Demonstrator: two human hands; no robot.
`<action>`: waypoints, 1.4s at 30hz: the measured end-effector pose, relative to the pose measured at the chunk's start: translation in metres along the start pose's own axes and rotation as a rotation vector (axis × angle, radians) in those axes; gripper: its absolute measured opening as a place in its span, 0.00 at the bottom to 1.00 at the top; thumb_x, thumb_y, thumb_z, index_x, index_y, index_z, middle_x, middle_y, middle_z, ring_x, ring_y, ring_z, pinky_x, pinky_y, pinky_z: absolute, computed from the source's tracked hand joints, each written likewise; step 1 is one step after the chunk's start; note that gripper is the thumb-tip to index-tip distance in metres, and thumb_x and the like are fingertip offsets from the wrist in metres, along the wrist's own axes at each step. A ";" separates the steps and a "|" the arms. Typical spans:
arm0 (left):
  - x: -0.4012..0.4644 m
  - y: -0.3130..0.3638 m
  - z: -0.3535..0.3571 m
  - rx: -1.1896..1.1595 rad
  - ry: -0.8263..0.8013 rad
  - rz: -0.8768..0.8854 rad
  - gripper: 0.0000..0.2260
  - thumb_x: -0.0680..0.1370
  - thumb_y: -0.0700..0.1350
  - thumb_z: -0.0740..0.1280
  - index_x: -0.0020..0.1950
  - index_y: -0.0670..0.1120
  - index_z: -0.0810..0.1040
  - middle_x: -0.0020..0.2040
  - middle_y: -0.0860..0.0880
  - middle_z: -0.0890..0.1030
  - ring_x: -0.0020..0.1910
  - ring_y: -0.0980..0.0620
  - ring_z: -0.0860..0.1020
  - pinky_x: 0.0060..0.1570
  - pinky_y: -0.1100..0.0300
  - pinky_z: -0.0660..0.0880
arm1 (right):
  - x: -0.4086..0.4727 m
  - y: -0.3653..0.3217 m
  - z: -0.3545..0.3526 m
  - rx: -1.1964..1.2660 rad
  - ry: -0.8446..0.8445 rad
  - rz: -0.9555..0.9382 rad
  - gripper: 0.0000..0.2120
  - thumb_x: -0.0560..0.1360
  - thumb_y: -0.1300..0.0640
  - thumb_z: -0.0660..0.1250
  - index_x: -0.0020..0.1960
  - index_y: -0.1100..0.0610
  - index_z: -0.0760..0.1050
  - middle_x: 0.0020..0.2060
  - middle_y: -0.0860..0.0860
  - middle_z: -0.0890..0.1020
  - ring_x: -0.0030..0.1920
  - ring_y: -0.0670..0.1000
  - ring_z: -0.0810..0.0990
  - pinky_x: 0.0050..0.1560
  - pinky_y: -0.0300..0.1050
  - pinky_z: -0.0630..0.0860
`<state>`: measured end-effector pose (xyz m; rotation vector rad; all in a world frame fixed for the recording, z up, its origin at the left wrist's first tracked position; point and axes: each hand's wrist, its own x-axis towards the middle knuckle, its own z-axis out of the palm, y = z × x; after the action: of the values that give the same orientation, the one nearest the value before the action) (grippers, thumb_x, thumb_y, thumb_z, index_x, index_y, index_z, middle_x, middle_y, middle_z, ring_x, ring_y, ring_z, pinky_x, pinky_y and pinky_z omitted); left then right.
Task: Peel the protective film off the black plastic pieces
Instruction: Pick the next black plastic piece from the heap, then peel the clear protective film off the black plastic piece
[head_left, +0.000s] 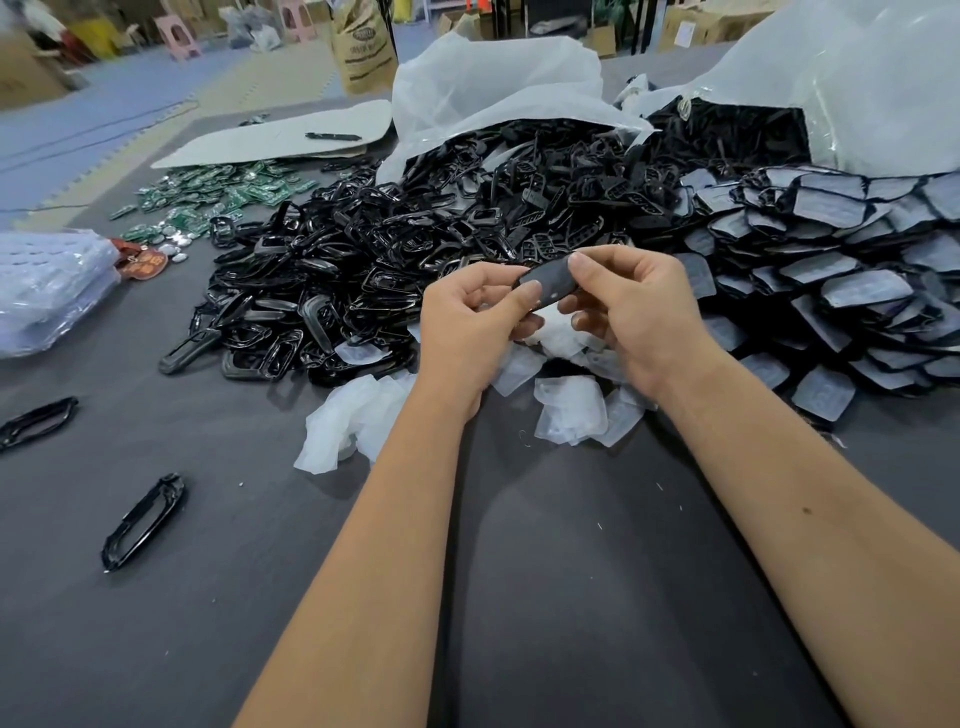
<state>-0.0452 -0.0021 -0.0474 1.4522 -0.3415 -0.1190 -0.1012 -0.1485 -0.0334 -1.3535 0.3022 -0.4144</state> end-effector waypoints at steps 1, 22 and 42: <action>0.000 0.000 0.000 0.006 -0.001 -0.001 0.03 0.77 0.37 0.76 0.50 0.40 0.84 0.36 0.47 0.85 0.32 0.52 0.82 0.37 0.61 0.79 | 0.000 0.000 0.000 -0.028 0.009 -0.014 0.03 0.81 0.63 0.70 0.50 0.60 0.82 0.36 0.53 0.85 0.33 0.48 0.82 0.32 0.37 0.77; 0.002 -0.005 0.007 -0.022 -0.019 0.037 0.07 0.80 0.32 0.70 0.51 0.41 0.86 0.40 0.44 0.86 0.37 0.50 0.82 0.39 0.58 0.81 | 0.001 0.001 0.001 0.055 -0.049 0.076 0.08 0.77 0.69 0.72 0.44 0.58 0.80 0.32 0.50 0.82 0.30 0.47 0.79 0.30 0.37 0.76; -0.004 0.002 0.015 0.344 0.302 0.193 0.07 0.75 0.42 0.78 0.49 0.46 0.81 0.46 0.49 0.84 0.36 0.57 0.81 0.41 0.61 0.79 | -0.007 0.014 0.016 -0.196 0.084 -0.260 0.07 0.78 0.67 0.71 0.44 0.62 0.74 0.40 0.56 0.81 0.36 0.54 0.87 0.35 0.43 0.83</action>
<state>-0.0534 -0.0152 -0.0448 1.7385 -0.2595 0.3276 -0.0990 -0.1285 -0.0438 -1.5768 0.2418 -0.6734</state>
